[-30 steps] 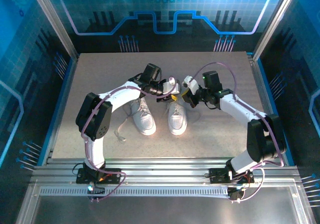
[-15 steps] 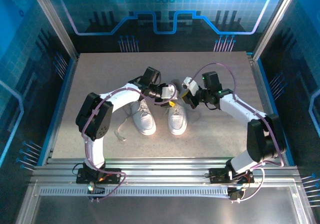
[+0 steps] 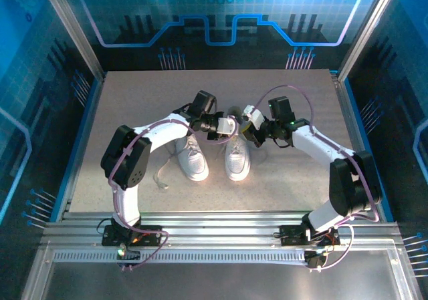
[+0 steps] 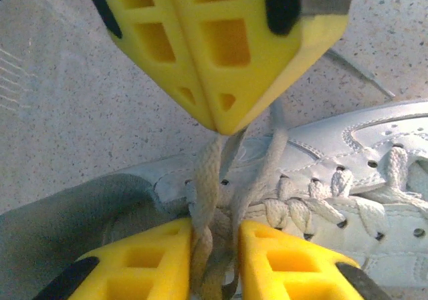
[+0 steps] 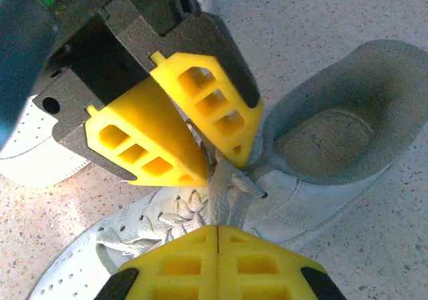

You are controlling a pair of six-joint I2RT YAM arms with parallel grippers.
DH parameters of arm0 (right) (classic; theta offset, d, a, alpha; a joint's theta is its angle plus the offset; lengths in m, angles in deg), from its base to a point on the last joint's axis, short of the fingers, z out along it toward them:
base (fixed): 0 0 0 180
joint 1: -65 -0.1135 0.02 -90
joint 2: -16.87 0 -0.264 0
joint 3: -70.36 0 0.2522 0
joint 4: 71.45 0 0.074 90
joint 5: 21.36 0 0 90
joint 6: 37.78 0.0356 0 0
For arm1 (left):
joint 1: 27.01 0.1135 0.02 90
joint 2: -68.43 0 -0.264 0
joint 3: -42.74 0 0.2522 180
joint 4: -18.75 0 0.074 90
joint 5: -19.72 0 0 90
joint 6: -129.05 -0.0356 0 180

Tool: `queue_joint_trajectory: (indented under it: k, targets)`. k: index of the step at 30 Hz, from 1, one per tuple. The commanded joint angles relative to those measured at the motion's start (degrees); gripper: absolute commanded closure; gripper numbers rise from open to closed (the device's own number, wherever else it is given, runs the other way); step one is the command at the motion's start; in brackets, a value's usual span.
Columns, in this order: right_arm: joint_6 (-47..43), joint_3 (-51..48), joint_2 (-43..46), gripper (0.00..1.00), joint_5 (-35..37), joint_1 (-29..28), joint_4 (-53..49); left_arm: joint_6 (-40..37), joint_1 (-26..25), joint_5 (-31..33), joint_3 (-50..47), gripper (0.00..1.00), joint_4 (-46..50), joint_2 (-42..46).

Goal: Tie the shoes

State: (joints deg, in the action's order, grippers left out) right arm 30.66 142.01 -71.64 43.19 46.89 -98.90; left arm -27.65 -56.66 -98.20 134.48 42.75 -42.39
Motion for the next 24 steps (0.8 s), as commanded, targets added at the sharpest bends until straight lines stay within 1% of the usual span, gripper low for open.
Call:
queue_joint_trajectory:
  k: [1,7,13,17,24]
  targets:
    - [-1.14,1.62,-0.18,1.00,0.01,-0.86,-0.99,1.29,-0.63,-2.51,1.25,0.83,3.18,1.49]
    - [-1.21,0.79,0.46,1.00,-0.82,-0.87,0.21,7.20,-0.28,-4.44,2.99,0.91,2.99,1.16]
    - [-1.22,0.60,0.44,1.00,-1.31,-0.87,0.40,12.68,0.55,-6.25,3.78,0.91,1.17,0.92]
    - [-1.07,0.54,0.36,1.00,-2.03,-0.81,0.90,16.58,0.99,-7.31,4.15,0.95,0.03,0.61]
    - [-0.74,0.70,-0.58,1.00,-6.51,-0.83,1.12,21.04,1.09,-6.59,4.36,1.00,-2.10,-0.50]
